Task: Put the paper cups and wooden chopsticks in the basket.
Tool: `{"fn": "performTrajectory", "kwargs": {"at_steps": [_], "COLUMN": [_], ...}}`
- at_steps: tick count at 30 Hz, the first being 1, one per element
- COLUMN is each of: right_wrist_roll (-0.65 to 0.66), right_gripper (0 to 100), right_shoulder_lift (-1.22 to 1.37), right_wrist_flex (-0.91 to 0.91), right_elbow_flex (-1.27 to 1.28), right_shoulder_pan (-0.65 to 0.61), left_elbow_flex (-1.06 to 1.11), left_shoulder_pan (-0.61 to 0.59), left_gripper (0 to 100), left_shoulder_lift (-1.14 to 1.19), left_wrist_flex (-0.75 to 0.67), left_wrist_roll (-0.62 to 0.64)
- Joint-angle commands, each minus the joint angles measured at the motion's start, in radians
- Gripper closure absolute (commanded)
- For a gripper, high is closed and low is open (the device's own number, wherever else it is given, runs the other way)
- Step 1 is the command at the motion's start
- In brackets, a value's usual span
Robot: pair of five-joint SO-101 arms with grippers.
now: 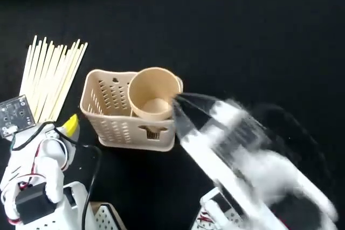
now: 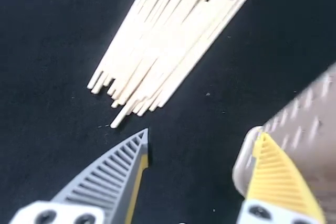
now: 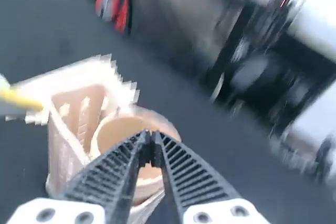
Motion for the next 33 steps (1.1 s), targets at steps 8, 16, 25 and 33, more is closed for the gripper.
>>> {"fn": "performTrajectory", "kwargs": {"at_steps": [8, 16, 25, 33], "right_wrist_roll": [0.005, 0.011, -0.037, -0.095], "right_gripper": [98.6, 98.6, 98.6, 98.6], "right_shoulder_lift": [-0.160, -0.200, -0.206, -0.200], "right_wrist_flex": [0.044, -0.235, -0.379, -0.548], "right_elbow_flex": [0.183, 0.625, 0.885, 1.061], "right_shoulder_pan": [0.341, 0.634, 0.694, 0.686], "left_elbow_flex": [-0.272, -0.515, -0.739, -1.073], "left_shoulder_pan": [-0.079, -0.079, -0.071, -0.022], "left_gripper": [69, 69, 69, 69], "left_shoulder_lift": [0.390, 0.810, 1.195, 1.597], "left_wrist_flex": [0.000, 0.000, -0.008, -0.002], "left_wrist_roll": [-0.147, -0.336, -0.397, -0.397]}}
